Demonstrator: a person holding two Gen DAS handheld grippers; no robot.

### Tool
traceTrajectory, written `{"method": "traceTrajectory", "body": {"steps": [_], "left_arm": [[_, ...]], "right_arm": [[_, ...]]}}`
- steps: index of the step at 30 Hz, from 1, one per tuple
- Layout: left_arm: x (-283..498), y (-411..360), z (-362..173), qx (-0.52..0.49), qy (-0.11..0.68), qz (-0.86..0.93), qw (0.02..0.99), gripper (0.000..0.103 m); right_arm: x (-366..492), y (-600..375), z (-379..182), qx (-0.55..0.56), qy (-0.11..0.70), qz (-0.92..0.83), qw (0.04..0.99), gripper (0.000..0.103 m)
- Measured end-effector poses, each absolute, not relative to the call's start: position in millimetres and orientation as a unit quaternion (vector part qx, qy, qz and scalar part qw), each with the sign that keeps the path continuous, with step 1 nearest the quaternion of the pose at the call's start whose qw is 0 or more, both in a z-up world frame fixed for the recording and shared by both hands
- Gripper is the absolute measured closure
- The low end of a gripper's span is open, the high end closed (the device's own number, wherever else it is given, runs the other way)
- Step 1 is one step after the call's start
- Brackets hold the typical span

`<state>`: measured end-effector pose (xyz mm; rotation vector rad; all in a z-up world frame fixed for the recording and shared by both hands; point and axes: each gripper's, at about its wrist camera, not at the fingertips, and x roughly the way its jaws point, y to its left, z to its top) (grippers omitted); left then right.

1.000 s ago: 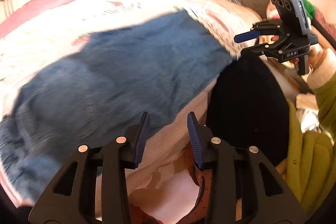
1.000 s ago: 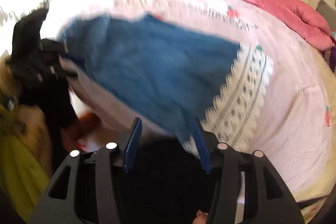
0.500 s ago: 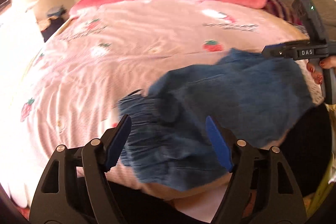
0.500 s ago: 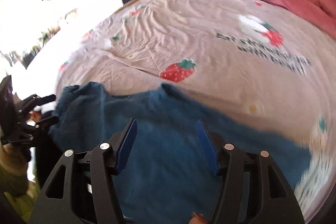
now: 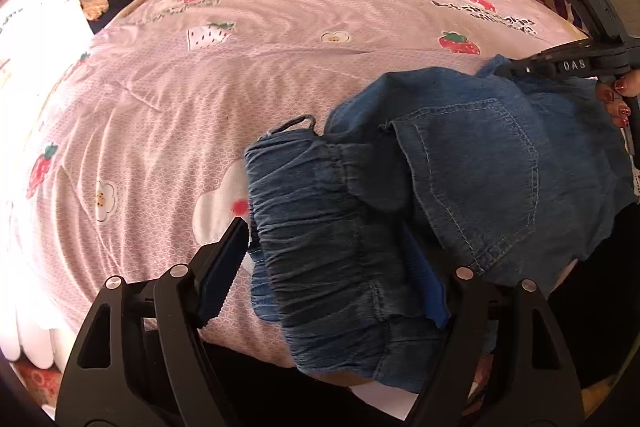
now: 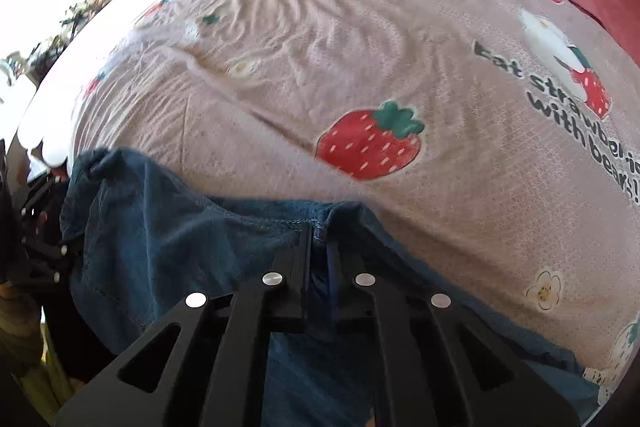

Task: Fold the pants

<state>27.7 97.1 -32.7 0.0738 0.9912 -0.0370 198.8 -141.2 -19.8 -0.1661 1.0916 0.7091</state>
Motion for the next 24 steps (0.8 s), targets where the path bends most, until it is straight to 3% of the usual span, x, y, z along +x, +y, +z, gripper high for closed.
{"method": "traceTrajectory", "body": {"steps": [13, 16, 18, 20, 24], "left_arm": [[33.5, 101.3, -36.3, 0.018, 0.481, -0.022, 0.876, 0.030], [28.3, 104.6, -29.2, 0.011, 0.468, -0.021, 0.883, 0.030], [24.0, 107.9, -20.1, 0.004, 0.457, -0.019, 0.889, 0.030], [18.4, 112.3, -5.3, -0.006, 0.438, -0.013, 0.899, 0.030], [7.1, 112.9, 28.7, -0.017, 0.388, -0.007, 0.921, 0.030]], "right_arm": [[223.8, -146.2, -25.0, -0.023, 0.484, 0.316, 0.816, 0.099], [206.8, -180.8, 8.7, 0.005, 0.437, 0.312, 0.844, 0.089], [192.6, -208.6, 27.4, 0.023, 0.413, 0.303, 0.858, 0.071], [169.4, -241.5, 43.0, 0.032, 0.393, 0.290, 0.872, 0.059], [122.3, -277.9, 49.8, 0.006, 0.378, 0.264, 0.887, 0.050]]}}
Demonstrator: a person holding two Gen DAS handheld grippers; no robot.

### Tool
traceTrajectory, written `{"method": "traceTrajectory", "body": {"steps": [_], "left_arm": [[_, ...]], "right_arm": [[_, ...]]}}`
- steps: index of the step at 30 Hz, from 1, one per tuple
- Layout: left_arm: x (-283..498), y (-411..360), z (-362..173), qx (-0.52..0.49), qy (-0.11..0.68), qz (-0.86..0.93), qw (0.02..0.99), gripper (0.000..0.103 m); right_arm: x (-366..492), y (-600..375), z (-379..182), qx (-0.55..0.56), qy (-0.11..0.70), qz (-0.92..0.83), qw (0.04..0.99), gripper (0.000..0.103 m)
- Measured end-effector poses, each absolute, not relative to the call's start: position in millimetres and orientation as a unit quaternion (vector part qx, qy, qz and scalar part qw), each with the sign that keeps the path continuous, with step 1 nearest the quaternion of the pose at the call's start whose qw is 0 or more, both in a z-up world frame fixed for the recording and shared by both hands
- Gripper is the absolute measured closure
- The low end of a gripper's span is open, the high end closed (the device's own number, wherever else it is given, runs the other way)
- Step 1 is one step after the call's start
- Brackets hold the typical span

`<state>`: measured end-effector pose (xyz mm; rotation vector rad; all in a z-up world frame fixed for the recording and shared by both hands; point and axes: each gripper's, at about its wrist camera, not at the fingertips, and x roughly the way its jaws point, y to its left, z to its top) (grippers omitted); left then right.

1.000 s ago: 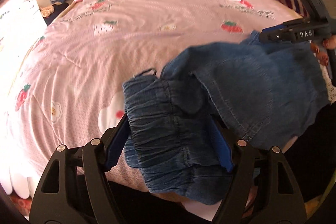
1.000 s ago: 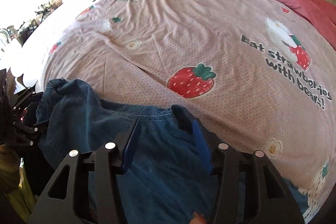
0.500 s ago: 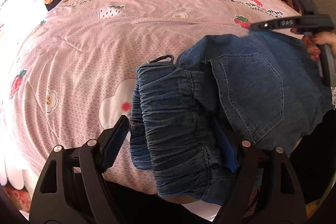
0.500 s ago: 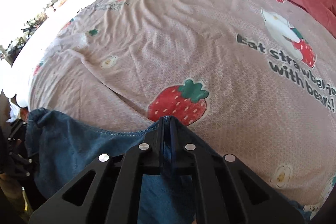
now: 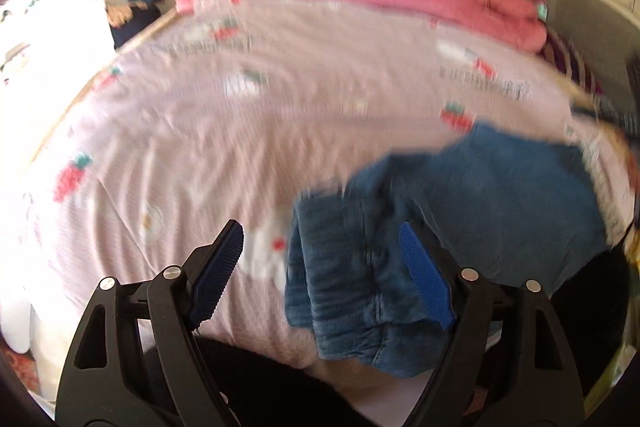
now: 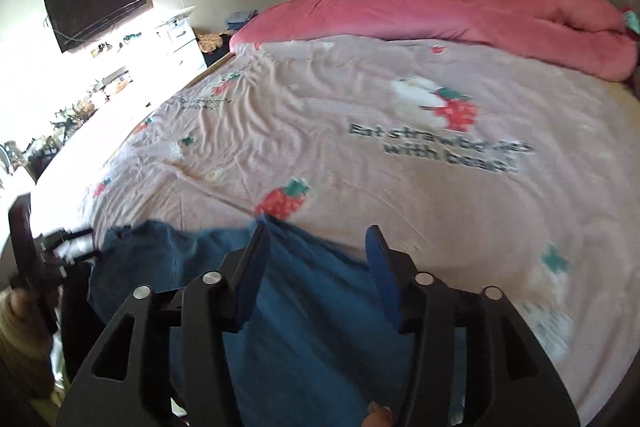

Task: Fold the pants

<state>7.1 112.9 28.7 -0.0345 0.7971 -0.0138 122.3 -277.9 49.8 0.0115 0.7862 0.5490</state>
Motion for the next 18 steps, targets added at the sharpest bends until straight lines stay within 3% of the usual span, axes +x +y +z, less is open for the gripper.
{"method": "traceTrajectory", "body": {"steps": [7, 13, 15, 18], "left_arm": [[4.7, 56.6, 53.2, -0.041, 0.338, -0.093, 0.936, 0.025], [21.3, -10.8, -6.4, -0.006, 0.408, -0.150, 0.901, 0.025], [22.7, -9.8, -29.3, 0.015, 0.443, -0.128, 0.887, 0.025], [18.5, 4.4, -42.0, 0.018, 0.462, -0.123, 0.878, 0.031]], "right_arm": [[52.9, -268.0, 7.4, -0.025, 0.413, 0.287, 0.864, 0.049], [44.7, -238.1, -18.9, -0.004, 0.443, 0.317, 0.838, 0.049], [49.5, -247.9, -21.7, 0.000, 0.453, 0.294, 0.842, 0.041], [53.3, -276.5, -27.8, 0.008, 0.470, 0.245, 0.848, 0.040]]}}
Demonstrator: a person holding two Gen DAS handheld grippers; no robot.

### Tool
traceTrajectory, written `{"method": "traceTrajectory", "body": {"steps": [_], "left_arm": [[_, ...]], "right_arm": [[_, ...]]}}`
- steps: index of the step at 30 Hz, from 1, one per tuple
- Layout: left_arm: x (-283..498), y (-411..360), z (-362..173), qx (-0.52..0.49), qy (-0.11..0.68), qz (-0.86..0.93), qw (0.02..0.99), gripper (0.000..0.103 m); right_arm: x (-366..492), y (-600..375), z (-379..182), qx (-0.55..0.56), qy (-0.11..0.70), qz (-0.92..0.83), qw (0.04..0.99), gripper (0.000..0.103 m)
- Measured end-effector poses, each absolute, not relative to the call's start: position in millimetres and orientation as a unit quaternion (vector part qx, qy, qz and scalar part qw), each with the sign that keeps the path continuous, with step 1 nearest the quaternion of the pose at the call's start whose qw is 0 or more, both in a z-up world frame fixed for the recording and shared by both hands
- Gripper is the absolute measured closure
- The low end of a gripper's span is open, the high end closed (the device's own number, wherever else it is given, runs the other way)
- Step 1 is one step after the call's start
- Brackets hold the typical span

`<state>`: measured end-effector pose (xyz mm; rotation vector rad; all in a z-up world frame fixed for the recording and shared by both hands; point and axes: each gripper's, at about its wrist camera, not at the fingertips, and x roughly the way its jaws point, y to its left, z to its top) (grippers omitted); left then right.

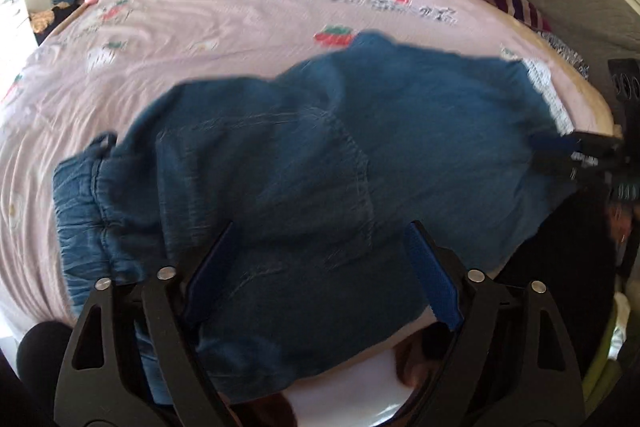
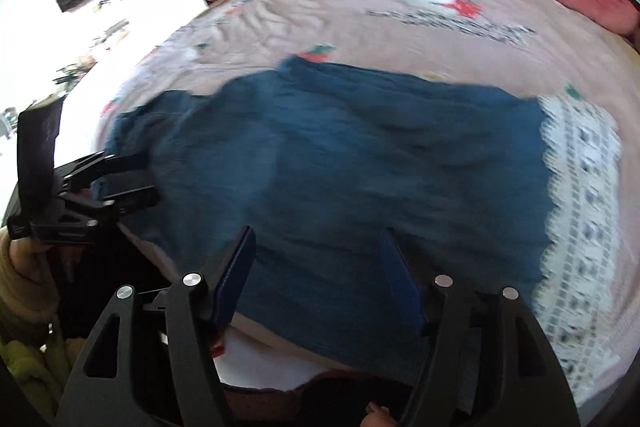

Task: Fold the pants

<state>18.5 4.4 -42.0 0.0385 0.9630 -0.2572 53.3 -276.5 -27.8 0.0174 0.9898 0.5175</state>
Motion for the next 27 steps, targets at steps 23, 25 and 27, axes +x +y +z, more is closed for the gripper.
{"method": "traceTrajectory", "body": {"steps": [23, 25, 27], "left_arm": [[35.4, -30.1, 23.3, 0.007, 0.397, -0.209, 0.894, 0.021], [52.8, -62.2, 12.2, 0.008, 0.406, -0.237, 0.882, 0.021], [70.0, -87.9, 0.1, 0.001, 0.420, -0.252, 0.872, 0.021]], "right_arm": [[88.4, -327.1, 30.3, 0.050, 0.392, 0.256, 0.882, 0.030], [112.1, -312.1, 17.4, 0.055, 0.420, 0.269, 0.865, 0.030], [130.8, -304.0, 5.0, 0.056, 0.438, 0.265, 0.857, 0.030]]}}
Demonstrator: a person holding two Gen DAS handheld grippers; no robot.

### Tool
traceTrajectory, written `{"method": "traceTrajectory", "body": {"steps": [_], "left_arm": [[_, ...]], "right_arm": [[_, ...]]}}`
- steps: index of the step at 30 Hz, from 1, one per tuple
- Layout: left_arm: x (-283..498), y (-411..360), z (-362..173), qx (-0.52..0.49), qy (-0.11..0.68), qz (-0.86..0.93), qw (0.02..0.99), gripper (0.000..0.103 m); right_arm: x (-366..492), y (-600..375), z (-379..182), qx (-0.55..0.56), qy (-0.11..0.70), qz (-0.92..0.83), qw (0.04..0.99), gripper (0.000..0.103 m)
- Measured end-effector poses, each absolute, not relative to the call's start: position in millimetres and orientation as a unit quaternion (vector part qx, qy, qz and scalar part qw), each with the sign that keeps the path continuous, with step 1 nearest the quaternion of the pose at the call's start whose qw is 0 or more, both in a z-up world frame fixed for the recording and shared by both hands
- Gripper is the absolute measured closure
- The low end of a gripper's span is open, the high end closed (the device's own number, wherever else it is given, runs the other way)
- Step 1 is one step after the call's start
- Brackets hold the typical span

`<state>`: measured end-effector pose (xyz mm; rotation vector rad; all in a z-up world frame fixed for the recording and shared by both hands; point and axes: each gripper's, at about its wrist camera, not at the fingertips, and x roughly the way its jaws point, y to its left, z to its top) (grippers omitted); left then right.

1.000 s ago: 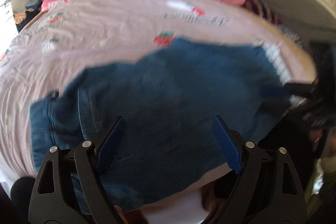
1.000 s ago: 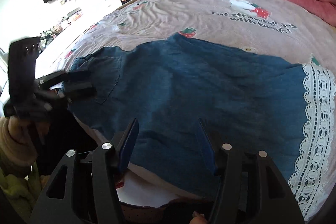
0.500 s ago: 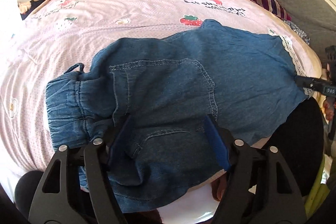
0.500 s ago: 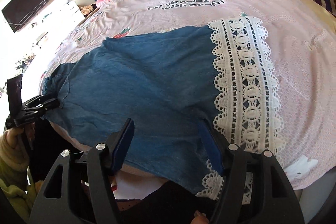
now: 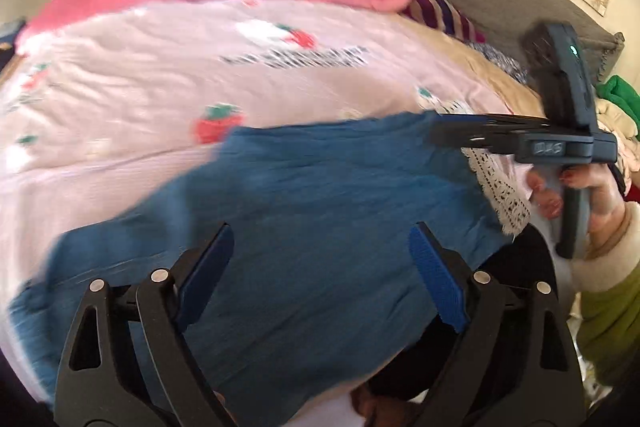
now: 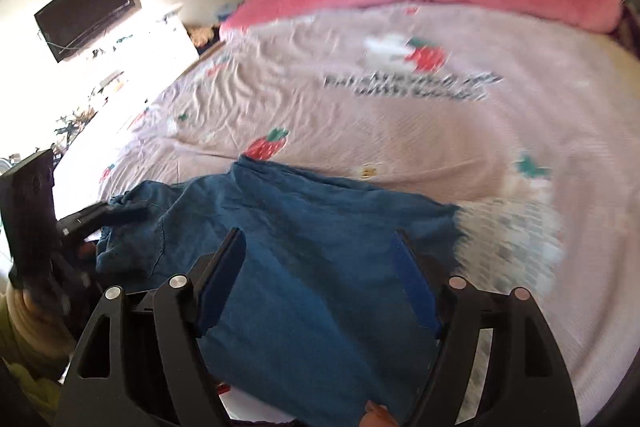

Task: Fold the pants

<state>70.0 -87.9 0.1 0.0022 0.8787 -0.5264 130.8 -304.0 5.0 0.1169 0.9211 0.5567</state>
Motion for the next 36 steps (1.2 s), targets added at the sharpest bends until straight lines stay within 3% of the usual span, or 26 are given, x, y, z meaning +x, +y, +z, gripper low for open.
{"method": "traceTrajectory", "body": {"steps": [5, 10, 28, 30, 36], "left_arm": [[105.6, -135.5, -23.3, 0.023, 0.431, -0.264, 0.863, 0.021], [118.2, -135.5, -51.3, 0.049, 0.451, -0.234, 0.860, 0.021], [114.4, -133.3, -51.1, 0.052, 0.443, -0.230, 0.865, 0.016], [115.2, -131.9, -49.0, 0.043, 0.445, -0.230, 0.864, 0.015], [103.9, -129.3, -30.1, 0.027, 0.435, -0.235, 0.869, 0.011]], "right_arm": [[157.7, -324.1, -13.7, 0.067, 0.458, 0.224, 0.858, 0.030], [163.3, -349.9, -19.0, 0.065, 0.441, 0.200, 0.873, 0.035], [171.0, -351.1, -21.9, 0.037, 0.449, 0.176, 0.875, 0.034], [163.7, -349.0, -11.5, 0.028, 0.440, 0.171, 0.881, 0.026], [138.5, -359.2, 22.2, 0.024, 0.403, 0.165, 0.900, 0.016]]}}
